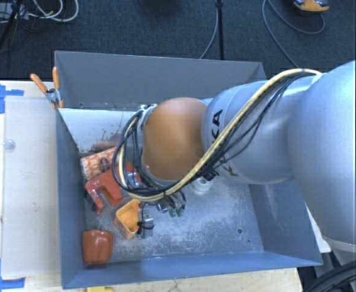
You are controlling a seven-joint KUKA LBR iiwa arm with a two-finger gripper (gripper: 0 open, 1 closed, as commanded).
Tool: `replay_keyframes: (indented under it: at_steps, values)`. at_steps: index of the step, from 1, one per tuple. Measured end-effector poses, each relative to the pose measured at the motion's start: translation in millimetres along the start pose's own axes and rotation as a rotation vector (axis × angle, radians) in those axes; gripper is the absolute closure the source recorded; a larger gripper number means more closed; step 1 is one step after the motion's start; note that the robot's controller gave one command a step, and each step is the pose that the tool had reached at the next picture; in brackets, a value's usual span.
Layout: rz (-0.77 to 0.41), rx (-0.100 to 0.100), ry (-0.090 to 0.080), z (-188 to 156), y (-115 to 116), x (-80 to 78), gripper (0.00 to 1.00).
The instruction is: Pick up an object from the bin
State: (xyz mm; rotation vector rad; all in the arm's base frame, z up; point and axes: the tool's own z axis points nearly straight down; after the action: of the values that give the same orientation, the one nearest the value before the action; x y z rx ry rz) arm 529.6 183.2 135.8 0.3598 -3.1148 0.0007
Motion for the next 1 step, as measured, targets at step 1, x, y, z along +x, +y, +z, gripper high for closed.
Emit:
replay_keyframes:
  at_steps: [1]
  values:
    - [-0.225,0.0,-0.002,36.7,-14.1,-17.1,0.0]
